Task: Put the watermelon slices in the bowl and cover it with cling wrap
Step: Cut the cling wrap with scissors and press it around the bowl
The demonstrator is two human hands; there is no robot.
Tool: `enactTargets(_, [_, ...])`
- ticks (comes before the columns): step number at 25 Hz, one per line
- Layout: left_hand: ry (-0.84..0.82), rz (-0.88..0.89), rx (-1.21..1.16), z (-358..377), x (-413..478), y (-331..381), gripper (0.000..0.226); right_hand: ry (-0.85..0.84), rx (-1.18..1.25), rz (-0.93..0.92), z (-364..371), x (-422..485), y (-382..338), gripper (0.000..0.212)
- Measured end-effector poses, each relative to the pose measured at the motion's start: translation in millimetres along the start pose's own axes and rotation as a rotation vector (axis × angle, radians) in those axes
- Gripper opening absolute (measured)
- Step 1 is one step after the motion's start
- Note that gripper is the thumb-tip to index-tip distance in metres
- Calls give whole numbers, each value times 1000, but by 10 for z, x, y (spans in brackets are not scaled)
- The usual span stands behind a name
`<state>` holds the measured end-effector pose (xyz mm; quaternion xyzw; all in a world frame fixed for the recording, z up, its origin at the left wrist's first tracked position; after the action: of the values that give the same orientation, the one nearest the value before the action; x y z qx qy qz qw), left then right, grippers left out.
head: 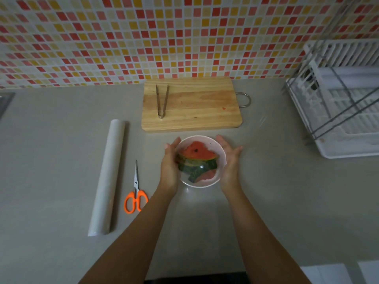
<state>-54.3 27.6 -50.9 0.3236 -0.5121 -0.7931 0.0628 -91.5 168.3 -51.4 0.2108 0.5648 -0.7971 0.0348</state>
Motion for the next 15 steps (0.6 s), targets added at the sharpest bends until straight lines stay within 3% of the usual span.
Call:
enactTargets(9, [-33,7,-71,111,130,37,58,-41,-8,58,55,180,-54,76])
enactTargets(12, [-73,-36,-5,116,120,89,63,-15,-140,94,48,205,-1,80])
enactTargets(15, [-125,-47,56,-61,-25,149,68,-96,-242,118,25,53,-28,83])
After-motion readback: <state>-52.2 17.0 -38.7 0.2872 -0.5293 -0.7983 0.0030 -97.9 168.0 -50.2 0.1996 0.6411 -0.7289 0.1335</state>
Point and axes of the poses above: each hand's wrist, its own x-axis towards the middle knuckle, its own z-axis out of the palm, y = z × x, the point moved 3 cm from there along x, towards the middle knuckle, and after that the axes turned 10 degrees about y, right-handed, at the moved point
